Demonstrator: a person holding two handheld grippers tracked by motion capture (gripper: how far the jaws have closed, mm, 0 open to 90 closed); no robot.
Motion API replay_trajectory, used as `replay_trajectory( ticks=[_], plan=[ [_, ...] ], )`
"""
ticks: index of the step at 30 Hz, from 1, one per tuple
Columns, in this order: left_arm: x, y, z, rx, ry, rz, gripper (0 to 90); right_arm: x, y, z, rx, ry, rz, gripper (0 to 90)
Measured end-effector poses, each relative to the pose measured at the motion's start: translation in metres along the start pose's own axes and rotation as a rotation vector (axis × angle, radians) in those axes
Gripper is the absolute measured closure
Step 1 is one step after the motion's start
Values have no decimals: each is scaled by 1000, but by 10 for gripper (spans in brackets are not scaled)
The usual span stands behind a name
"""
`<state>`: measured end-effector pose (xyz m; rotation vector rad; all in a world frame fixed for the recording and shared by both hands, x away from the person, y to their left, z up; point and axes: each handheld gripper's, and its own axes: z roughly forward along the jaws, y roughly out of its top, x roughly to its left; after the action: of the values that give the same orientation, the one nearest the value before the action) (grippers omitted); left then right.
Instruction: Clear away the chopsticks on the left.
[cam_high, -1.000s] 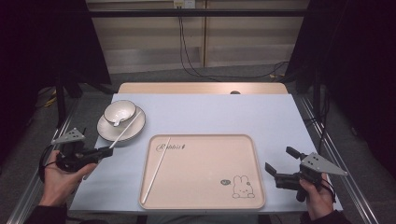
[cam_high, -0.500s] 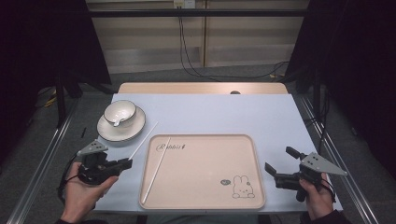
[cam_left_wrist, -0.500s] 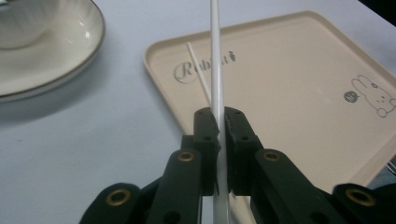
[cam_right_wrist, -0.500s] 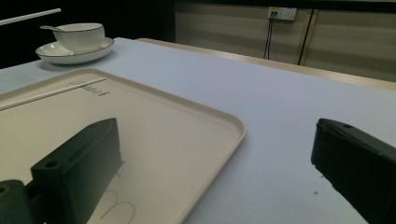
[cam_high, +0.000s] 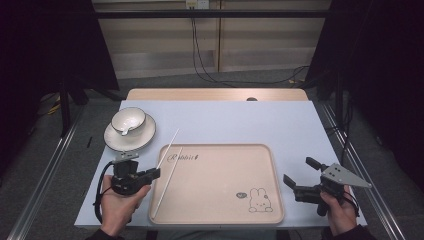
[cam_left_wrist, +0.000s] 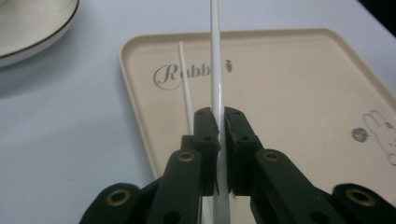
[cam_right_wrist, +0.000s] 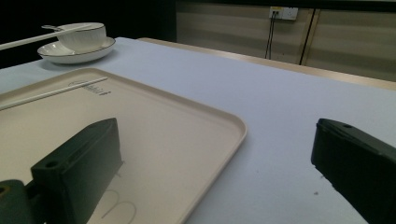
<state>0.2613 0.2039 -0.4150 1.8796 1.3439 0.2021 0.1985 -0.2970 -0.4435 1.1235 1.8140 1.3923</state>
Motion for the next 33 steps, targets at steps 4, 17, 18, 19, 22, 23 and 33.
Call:
replay_trajectory(
  ticks=[4,17,18,19,22,23,33],
  plan=[
    [-6,-2,8,38,10,-27,848,0,0,0,2,0,-5,12],
    [-15,-16,37,110,43,-52,848,0,0,0,5,4,-9,12],
    [-15,-17,39,121,48,-48,848,0,0,0,4,3,-10,12],
    [-15,-17,41,131,51,-46,848,0,0,0,4,3,-10,12],
    [-16,-18,44,133,71,-38,848,0,0,0,4,3,-9,12],
    [-15,-18,44,137,70,-51,848,0,0,0,4,2,-9,12],
    [-18,-21,53,179,85,-20,845,0,0,0,3,-2,-7,12]
  ],
)
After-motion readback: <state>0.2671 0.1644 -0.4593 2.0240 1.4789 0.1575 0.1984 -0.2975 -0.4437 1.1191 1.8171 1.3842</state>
